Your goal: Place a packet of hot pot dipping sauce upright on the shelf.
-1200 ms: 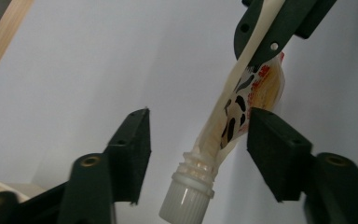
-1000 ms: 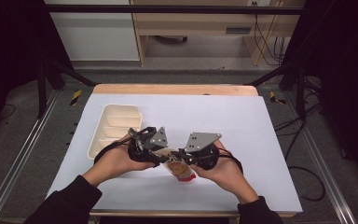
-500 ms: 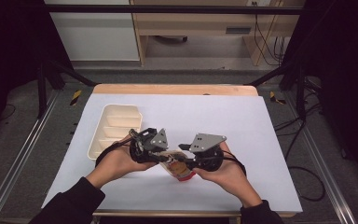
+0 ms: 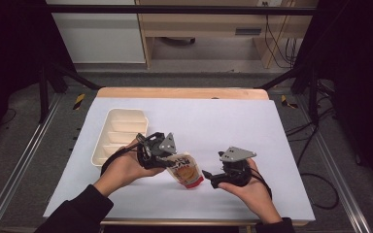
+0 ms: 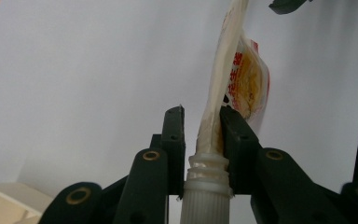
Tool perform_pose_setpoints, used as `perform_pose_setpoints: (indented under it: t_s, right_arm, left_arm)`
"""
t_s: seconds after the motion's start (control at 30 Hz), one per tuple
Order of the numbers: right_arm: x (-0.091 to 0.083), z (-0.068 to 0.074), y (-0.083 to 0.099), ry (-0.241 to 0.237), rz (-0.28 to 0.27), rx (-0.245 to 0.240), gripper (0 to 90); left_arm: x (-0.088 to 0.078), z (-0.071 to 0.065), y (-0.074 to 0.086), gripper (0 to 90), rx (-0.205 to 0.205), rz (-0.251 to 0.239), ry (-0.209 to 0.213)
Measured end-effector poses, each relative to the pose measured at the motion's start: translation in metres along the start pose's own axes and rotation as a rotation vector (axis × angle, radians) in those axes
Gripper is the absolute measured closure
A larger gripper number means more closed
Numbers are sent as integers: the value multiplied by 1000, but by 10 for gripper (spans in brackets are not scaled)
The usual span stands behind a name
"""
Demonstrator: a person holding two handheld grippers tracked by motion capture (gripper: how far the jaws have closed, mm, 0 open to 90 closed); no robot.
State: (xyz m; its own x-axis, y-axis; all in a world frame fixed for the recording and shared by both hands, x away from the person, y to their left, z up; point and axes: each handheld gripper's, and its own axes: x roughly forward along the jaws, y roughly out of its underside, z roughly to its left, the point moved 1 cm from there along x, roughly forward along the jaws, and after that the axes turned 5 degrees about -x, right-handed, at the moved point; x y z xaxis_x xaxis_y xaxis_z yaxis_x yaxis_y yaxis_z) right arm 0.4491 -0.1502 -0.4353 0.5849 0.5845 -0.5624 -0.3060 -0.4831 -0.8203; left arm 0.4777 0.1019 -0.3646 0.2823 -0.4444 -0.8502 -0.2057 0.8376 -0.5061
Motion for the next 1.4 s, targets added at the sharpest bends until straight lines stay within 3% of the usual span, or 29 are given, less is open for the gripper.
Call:
perform_pose_setpoints:
  t_s: [0.2, 0.43, 0.6, 0.63, 0.7, 0.77, 0.87, 1.13, 1.4]
  right_arm:
    - [1, -8, 7, 22, 13, 29, 143]
    - [3, -14, 12, 51, 33, 48, 145]
    - [4, -19, 15, 82, 53, 48, 147]
    - [4, -20, 16, 91, 54, 53, 147]
    - [3, -21, 16, 95, 47, 50, 147]
    - [3, -21, 16, 101, 43, 55, 148]
    - [2, -21, 16, 112, 39, 51, 148]
    - [4, -19, 15, 111, 41, 41, 147]
    - [5, -17, 14, 107, 41, 36, 145]
  left_arm:
    - [2, 2, -7, 736, 12, 18, 6]
    - [6, 5, -28, 738, 51, 69, 9]
    - [8, 0, -51, 738, 132, 138, 6]
    - [6, -3, -60, 738, 165, 171, 1]
    - [5, -5, -63, 739, 181, 180, -4]
    - [-2, -9, -74, 739, 236, 221, -22]
    - [-13, -8, -79, 739, 262, 241, -25]
    - [-48, 0, -82, 739, 274, 201, 7]
    - [-66, 17, -69, 739, 249, 207, -14]
